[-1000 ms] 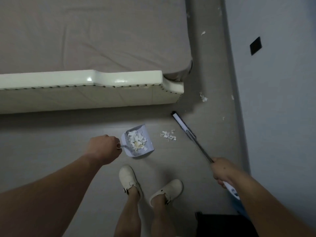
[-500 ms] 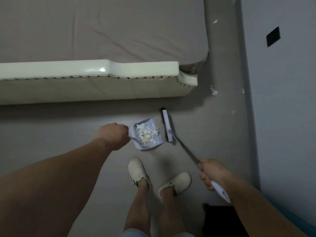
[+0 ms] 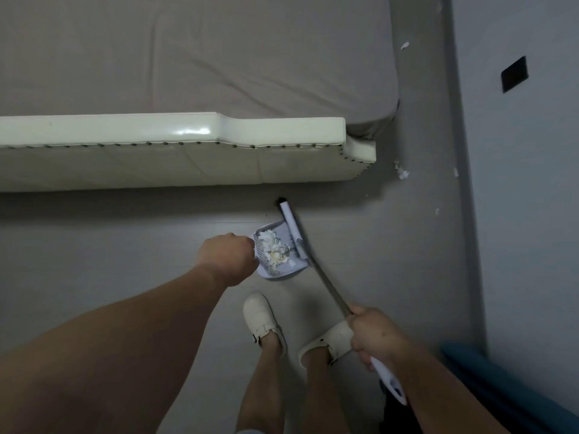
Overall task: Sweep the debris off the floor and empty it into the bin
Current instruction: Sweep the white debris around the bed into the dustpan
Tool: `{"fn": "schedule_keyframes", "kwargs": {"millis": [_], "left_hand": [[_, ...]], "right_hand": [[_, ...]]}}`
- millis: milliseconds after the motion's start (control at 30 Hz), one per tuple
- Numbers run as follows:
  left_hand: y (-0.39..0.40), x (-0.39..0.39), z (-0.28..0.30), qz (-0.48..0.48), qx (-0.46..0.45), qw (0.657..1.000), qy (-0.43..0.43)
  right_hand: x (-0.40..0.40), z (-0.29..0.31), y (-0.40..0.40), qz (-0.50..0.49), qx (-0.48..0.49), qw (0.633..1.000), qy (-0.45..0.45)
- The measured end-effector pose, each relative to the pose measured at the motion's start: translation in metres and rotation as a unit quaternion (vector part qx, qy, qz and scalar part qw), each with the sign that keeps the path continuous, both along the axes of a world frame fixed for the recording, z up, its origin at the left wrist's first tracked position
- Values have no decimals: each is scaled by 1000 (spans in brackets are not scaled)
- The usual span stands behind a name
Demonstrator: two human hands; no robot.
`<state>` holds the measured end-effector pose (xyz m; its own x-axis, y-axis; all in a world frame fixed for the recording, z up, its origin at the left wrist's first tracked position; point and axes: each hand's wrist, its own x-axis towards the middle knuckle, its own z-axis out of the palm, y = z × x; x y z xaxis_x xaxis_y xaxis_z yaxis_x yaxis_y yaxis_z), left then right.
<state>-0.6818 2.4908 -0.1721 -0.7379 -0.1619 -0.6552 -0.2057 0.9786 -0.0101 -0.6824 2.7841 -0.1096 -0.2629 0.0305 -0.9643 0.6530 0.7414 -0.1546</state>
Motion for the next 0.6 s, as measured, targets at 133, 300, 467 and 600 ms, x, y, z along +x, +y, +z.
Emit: {"fn": "schedule_keyframes", "kwargs": {"millis": [133, 300, 467, 600], "left_hand": [[-8, 1, 0, -9, 6, 1000, 3], [-19, 8, -1, -20, 11, 1000, 10], [-24, 19, 8, -2, 9, 1000, 10], [-20, 42, 13, 51, -6, 998, 29]], "right_hand": [[-8, -14, -6, 117, 30, 992, 35], [-6, -9, -16, 35, 6, 999, -30], [-3, 7, 24, -42, 11, 999, 5], [-44, -13, 43, 166, 46, 983, 56]]}}
